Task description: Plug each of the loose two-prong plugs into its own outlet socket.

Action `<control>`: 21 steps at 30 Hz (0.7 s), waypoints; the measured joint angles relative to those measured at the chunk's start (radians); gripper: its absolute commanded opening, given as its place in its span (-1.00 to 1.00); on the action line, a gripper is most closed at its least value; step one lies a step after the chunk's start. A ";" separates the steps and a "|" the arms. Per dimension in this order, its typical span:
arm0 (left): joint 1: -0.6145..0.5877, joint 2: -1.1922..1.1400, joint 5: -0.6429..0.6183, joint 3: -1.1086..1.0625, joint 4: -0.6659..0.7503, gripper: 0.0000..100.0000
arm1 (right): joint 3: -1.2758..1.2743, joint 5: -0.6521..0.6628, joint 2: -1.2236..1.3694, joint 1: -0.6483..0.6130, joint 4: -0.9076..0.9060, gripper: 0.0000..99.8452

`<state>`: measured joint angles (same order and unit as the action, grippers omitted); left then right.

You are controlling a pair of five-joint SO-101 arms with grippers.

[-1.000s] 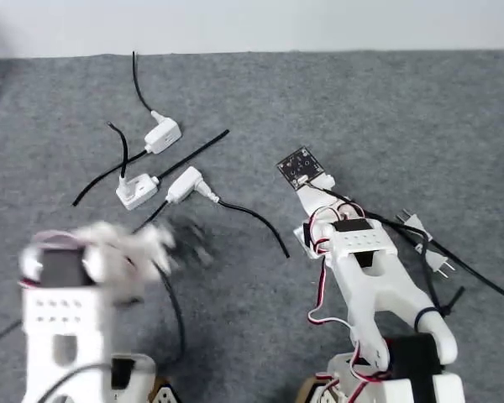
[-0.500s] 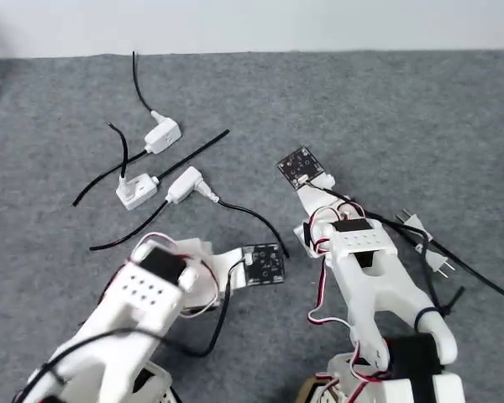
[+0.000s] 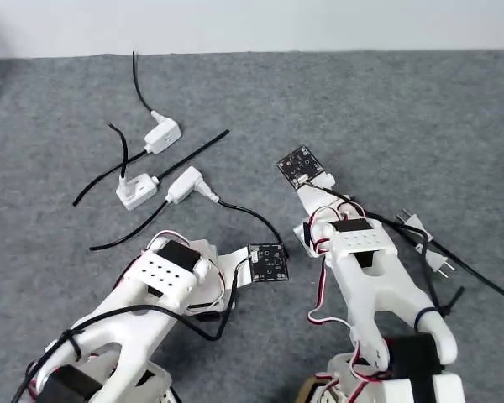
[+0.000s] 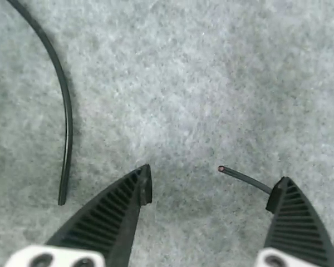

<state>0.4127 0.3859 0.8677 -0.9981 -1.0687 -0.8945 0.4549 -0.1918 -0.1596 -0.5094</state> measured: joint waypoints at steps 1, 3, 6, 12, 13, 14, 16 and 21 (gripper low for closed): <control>-0.003 0.008 0.000 0.000 0.000 -0.44 | 0.000 0.000 0.000 0.000 0.000 -0.36; -0.011 0.052 0.000 -0.003 -0.003 -0.44 | 0.000 0.000 0.000 0.000 0.000 -0.36; -0.017 0.183 0.000 -0.032 -0.054 -0.43 | 0.000 0.000 0.000 0.000 0.000 -0.36; -0.026 0.568 0.000 -0.282 -0.077 -0.43 | 0.000 0.000 0.000 0.000 0.000 -0.36; -0.026 0.634 0.000 -0.331 -0.077 -0.43 | 0.000 0.000 0.000 0.000 0.000 -0.36; -0.026 0.690 0.000 -0.374 -0.077 -0.43 | 0.000 0.000 0.000 0.000 0.000 -0.36; -0.026 0.795 0.000 -0.436 -0.078 -0.43 | 0.000 0.000 0.000 0.000 0.000 -0.36; -0.026 0.881 0.000 -0.473 -0.077 -0.43 | 0.000 0.000 0.000 0.000 0.000 -0.36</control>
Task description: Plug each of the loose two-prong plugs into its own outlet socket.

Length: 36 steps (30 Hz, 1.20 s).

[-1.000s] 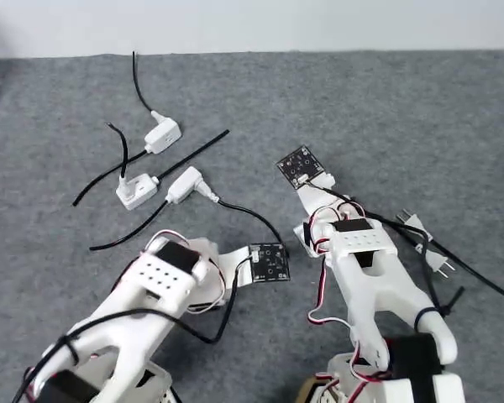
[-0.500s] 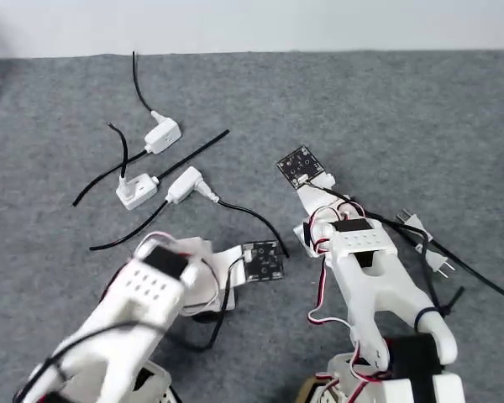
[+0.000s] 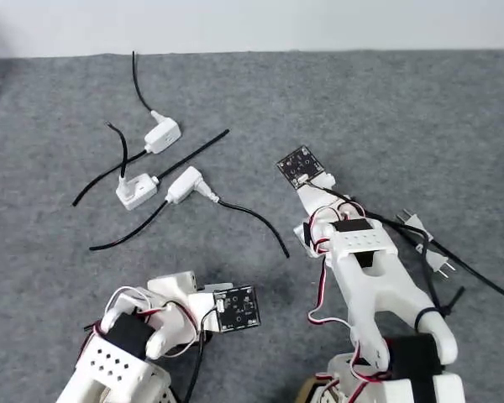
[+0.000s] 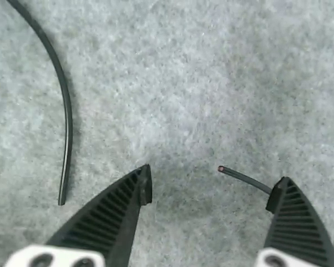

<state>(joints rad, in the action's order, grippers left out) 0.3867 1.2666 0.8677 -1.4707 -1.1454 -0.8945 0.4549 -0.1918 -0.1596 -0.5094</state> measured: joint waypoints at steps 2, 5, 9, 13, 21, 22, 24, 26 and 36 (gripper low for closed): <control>0.000 -0.012 0.000 0.000 0.017 -0.43 | 0.000 0.000 0.000 0.000 0.000 -0.36; 0.000 -0.080 0.000 0.000 0.068 -0.43 | 0.000 0.000 0.000 0.000 0.000 -0.36; 0.000 -0.235 0.000 0.029 0.101 -0.43 | 0.000 0.000 0.000 0.000 0.000 -0.36; 0.000 -0.445 0.000 0.129 0.114 -0.43 | 0.000 0.000 0.000 0.000 0.000 -0.36; -0.005 -0.704 -0.002 0.281 0.163 -0.43 | 0.000 0.000 0.000 0.000 0.000 -0.36; -0.005 -0.720 -0.002 0.285 0.170 -0.43 | 0.000 0.000 0.000 0.000 0.000 -0.36; -0.005 -0.738 0.000 0.298 0.176 -0.43 | 0.000 0.000 0.000 0.000 0.000 -0.36; -0.005 -0.760 0.000 0.308 0.176 -0.43 | 0.000 0.000 0.000 0.000 0.000 -0.36; -0.005 -0.988 0.038 0.473 0.167 -0.43 | 0.000 0.000 0.000 0.000 0.000 -0.36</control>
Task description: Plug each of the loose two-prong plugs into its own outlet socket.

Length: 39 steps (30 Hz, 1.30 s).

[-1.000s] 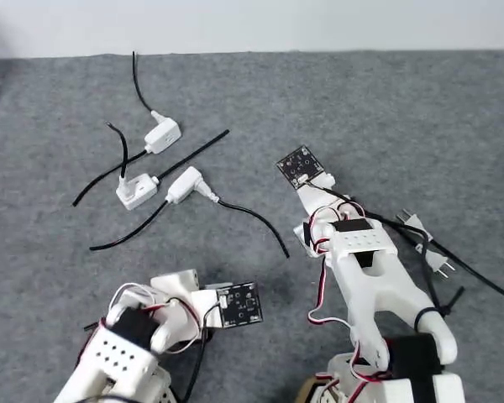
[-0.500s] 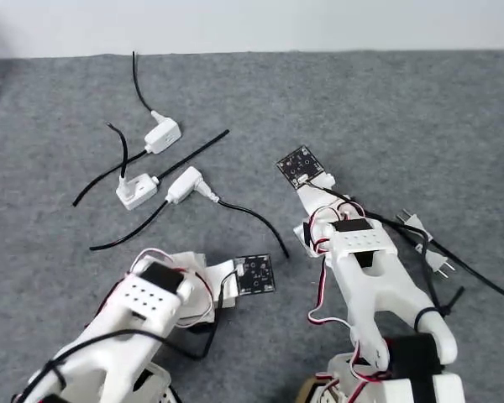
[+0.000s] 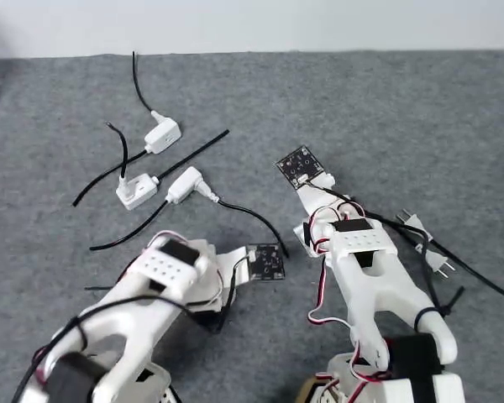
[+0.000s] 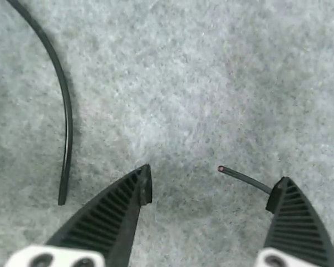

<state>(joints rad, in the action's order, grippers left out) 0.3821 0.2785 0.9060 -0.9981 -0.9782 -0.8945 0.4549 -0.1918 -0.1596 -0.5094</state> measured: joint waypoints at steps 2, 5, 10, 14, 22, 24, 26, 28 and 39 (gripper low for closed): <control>0.000 -0.048 0.003 0.038 0.000 -0.43 | 0.000 0.000 0.000 0.000 0.000 -0.36; 0.000 -0.068 0.005 0.069 0.000 -0.43 | 0.000 0.000 0.000 0.000 0.000 -0.36; -0.055 -0.063 0.032 0.153 -0.011 -0.43 | 0.000 0.000 0.000 0.000 0.000 -0.36; -0.152 -0.066 0.097 0.284 -0.061 -0.43 | 0.000 0.000 0.000 0.000 0.000 -0.36; -0.259 -0.147 0.143 0.381 -0.097 -0.44 | 0.000 0.000 0.000 0.000 0.000 -0.36; -0.264 -0.147 0.143 0.381 -0.106 -0.44 | 0.000 0.000 0.000 0.000 0.000 -0.36; -0.261 -0.137 0.143 0.371 -0.123 -0.45 | 0.000 0.000 0.000 0.000 0.000 -0.36; -0.239 -0.095 0.143 0.339 -0.130 -0.49 | 0.000 0.000 0.000 0.000 0.000 -0.36; -0.133 -0.086 0.000 0.160 0.123 -0.50 | 0.000 0.000 0.000 0.000 0.000 -0.36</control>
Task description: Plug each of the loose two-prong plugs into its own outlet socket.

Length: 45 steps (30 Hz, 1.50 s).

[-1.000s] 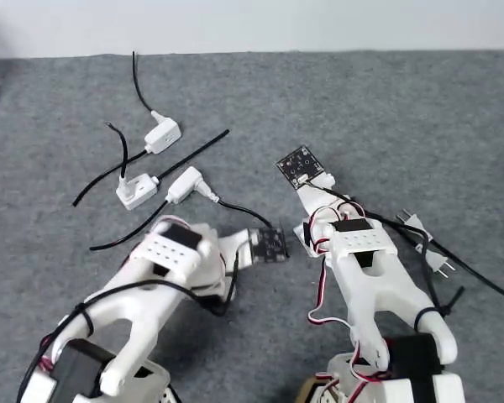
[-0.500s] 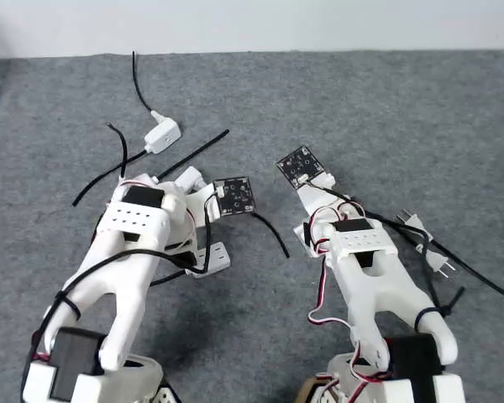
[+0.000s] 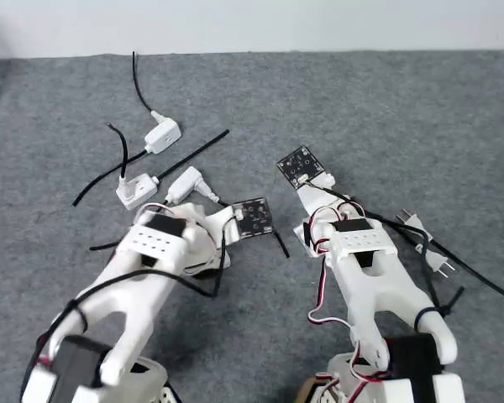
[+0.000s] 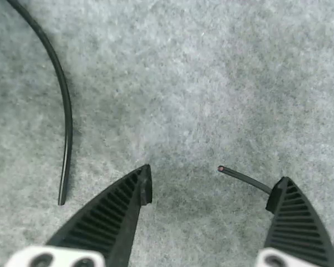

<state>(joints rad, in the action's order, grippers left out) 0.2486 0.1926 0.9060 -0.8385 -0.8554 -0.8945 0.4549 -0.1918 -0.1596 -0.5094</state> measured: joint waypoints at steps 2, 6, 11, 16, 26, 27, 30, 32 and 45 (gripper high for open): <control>0.025 -0.057 -0.029 0.000 0.063 -0.50 | 0.000 0.000 0.000 0.000 0.000 -0.36; 0.037 -0.141 -0.052 0.068 0.040 -0.51 | 0.000 0.000 0.000 0.000 0.000 -0.36; 0.037 -0.178 -0.061 0.106 0.002 -0.51 | 0.000 0.000 0.000 0.000 0.000 -0.36; 0.037 -0.178 -0.063 0.106 -0.028 -0.51 | 0.000 0.000 0.000 0.000 0.000 -0.36; -0.012 -0.178 -0.104 0.109 -0.040 -0.51 | 0.000 0.000 0.000 0.000 0.000 -0.36; -0.012 -0.178 -0.106 0.109 -0.041 -0.51 | 0.000 0.000 0.000 0.000 0.000 -0.36; -0.012 -0.178 -0.106 0.109 -0.041 -0.51 | 0.000 0.000 0.000 0.000 0.000 -0.36; -0.012 -0.180 -0.106 0.109 -0.043 -0.51 | 0.000 0.000 0.000 0.000 0.000 -0.36; 0.023 -0.190 -0.055 0.110 -0.110 -0.97 | 0.000 0.002 -0.002 0.015 0.000 -0.36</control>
<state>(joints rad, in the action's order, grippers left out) 0.2716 0.0023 0.8508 -0.7281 -0.9659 -0.8945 0.4565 -0.1933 -0.1442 -0.5094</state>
